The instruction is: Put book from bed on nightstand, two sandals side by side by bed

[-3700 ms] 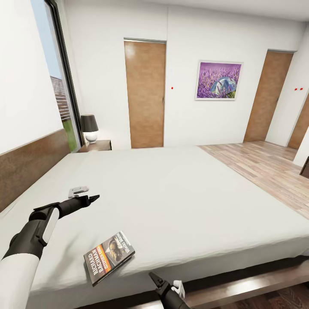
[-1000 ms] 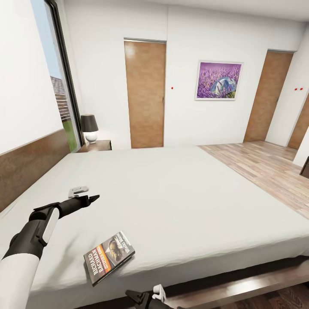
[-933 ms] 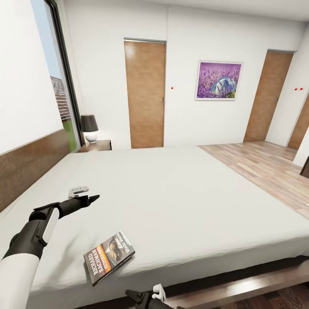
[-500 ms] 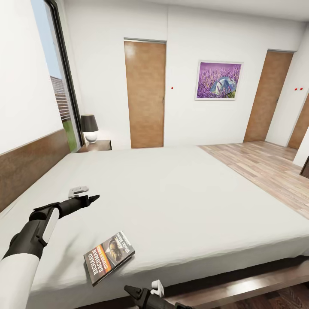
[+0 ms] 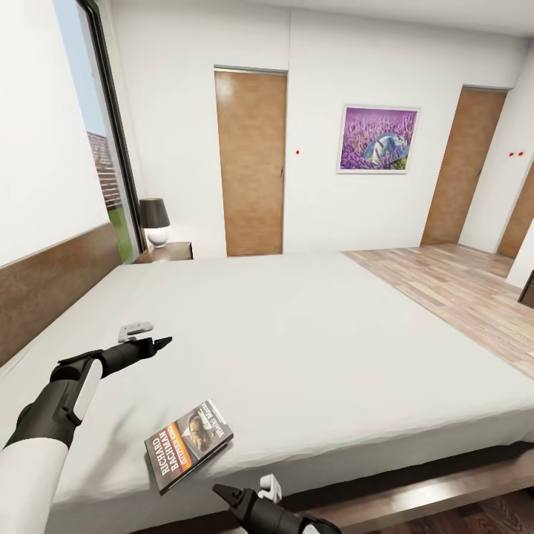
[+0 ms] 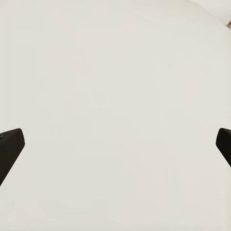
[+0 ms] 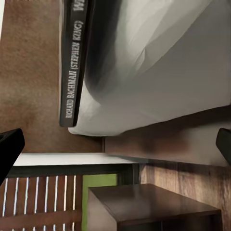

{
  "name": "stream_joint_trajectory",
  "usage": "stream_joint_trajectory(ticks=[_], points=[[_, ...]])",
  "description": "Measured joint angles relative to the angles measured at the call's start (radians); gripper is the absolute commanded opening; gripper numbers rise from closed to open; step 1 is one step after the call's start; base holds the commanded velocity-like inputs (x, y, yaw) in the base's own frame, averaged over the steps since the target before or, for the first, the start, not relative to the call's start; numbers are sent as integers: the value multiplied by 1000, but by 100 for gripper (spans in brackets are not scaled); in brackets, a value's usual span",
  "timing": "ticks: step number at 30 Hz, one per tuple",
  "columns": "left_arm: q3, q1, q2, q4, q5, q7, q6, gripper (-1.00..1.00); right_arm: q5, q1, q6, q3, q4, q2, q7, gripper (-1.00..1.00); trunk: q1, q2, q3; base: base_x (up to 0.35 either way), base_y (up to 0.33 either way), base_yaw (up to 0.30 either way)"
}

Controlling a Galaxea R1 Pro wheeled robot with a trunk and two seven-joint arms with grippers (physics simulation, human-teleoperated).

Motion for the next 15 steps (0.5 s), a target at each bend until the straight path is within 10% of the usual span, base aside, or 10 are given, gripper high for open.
stream_joint_trajectory(ticks=[15], points=[[0,0,0,0,0,0,0,100,0,0,0,1,-34,0,-8,100,0,0,0,0,0,0]])
